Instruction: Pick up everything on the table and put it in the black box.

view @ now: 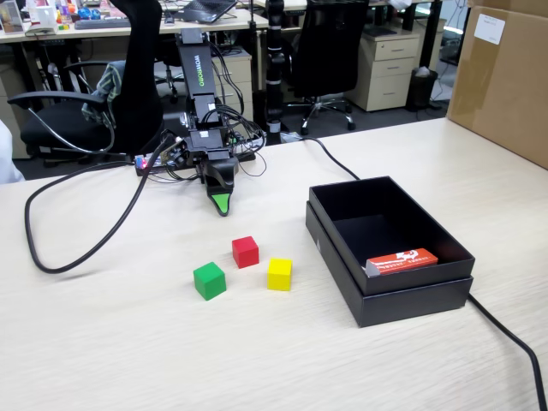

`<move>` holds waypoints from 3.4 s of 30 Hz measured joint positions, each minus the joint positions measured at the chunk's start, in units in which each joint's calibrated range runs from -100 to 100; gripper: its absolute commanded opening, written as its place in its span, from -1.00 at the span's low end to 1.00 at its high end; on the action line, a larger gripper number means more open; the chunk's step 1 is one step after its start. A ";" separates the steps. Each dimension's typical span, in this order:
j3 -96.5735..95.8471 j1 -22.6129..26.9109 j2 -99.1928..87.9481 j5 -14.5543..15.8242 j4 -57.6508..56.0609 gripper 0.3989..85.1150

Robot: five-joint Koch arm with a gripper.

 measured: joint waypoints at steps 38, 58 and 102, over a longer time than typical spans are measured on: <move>69.83 1.17 45.44 5.32 -55.83 0.10; 95.94 1.07 87.64 5.71 -66.28 0.10; 109.63 15.53 67.18 7.47 -74.72 -0.99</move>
